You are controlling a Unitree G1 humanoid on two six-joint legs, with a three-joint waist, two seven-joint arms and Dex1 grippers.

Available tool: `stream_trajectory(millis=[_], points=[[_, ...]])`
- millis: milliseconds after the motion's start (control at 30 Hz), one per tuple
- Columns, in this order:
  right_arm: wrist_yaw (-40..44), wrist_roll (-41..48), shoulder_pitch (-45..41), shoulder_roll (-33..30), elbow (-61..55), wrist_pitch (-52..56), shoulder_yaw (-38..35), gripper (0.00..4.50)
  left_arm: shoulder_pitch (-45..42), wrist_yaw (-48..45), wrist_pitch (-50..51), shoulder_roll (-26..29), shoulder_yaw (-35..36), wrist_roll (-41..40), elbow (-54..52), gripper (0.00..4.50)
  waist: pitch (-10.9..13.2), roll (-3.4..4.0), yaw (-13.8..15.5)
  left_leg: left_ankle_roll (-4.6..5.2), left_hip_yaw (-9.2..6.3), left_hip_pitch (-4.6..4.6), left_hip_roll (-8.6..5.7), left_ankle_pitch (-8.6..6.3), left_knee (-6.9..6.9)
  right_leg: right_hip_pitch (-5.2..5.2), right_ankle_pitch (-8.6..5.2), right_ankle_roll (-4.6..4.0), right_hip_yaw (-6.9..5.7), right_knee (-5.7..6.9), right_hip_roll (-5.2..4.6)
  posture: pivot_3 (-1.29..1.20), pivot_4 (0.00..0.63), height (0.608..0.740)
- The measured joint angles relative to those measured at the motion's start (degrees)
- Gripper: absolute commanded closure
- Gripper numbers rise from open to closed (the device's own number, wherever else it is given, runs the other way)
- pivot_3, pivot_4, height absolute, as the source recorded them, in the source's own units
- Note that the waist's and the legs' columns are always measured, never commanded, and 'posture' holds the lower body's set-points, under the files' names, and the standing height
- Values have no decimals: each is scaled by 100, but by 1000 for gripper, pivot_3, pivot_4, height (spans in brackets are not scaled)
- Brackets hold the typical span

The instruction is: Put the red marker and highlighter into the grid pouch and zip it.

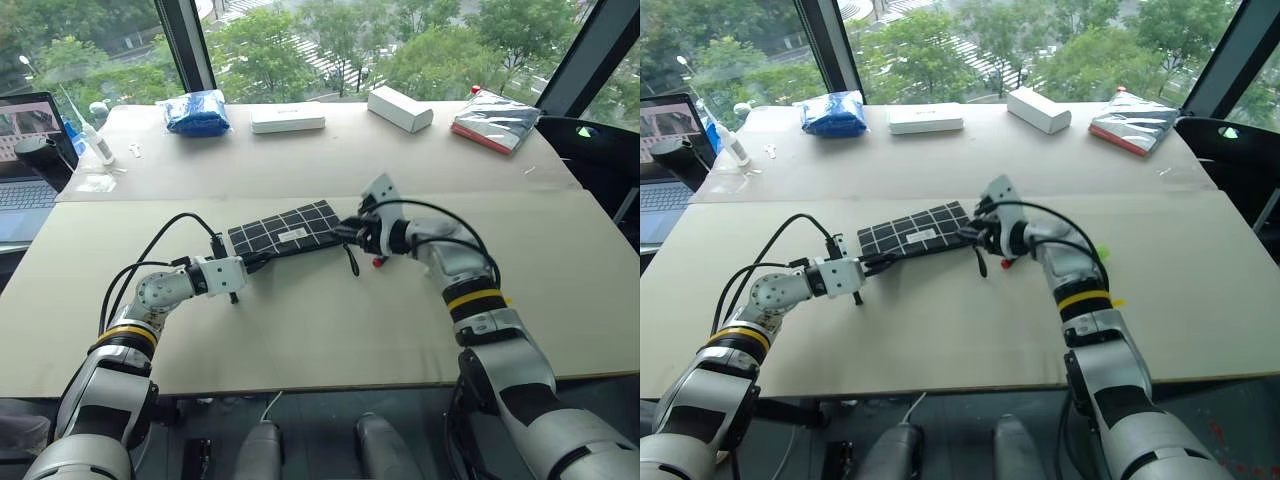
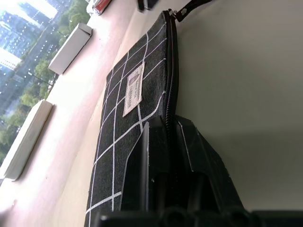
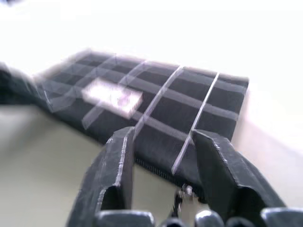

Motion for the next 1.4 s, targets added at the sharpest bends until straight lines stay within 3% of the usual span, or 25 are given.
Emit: stream_trajectory(millis=[133, 300, 433, 567, 1400], points=[[169, 669, -314, -445, -874, 584, -447, 1680, 307, -142, 560, -150, 214, -389, -507, 4500, 0, 0, 12, 0, -6, -11, 0, 0, 1, -5, 0, 0, -7, -4, -1, 0, 150, 740], [-125, 85, 376, -875, -1040, 389, 84, 1680, 828, -142, 1557, -370, 432, -823, -1614, 4500, -1, -1, 3, 0, -4, -8, 0, 0, 2, -5, -1, 1, -5, -3, -1, 0, 150, 740], [-566, -438, 1110, -751, -995, 220, 622, 1680, 1204, 60, 2362, -474, 533, -956, -2650, 4500, 0, 0, -19, -2, 4, -43, -2, 2, 4, -57, 1, -1, 12, 12, -1, 0, 150, 740], [-837, -472, 1085, -571, -1118, 219, 641, 1680, 1415, 282, 2996, -560, 584, -976, -3488, 4500, 0, -1, -35, -11, 3, -61, -1, 8, 10, -90, 2, -2, 7, 48, 1, 0, 150, 740], [-1414, -531, 1141, -86, -623, 203, 650, 1680, 1782, 795, 3724, -755, 659, -717, -4457, 4500, 0, -1, 0, -11, 3, -61, -3, 8, 18, -83, 2, -2, 7, 44, -1, 0, 150, 740]])
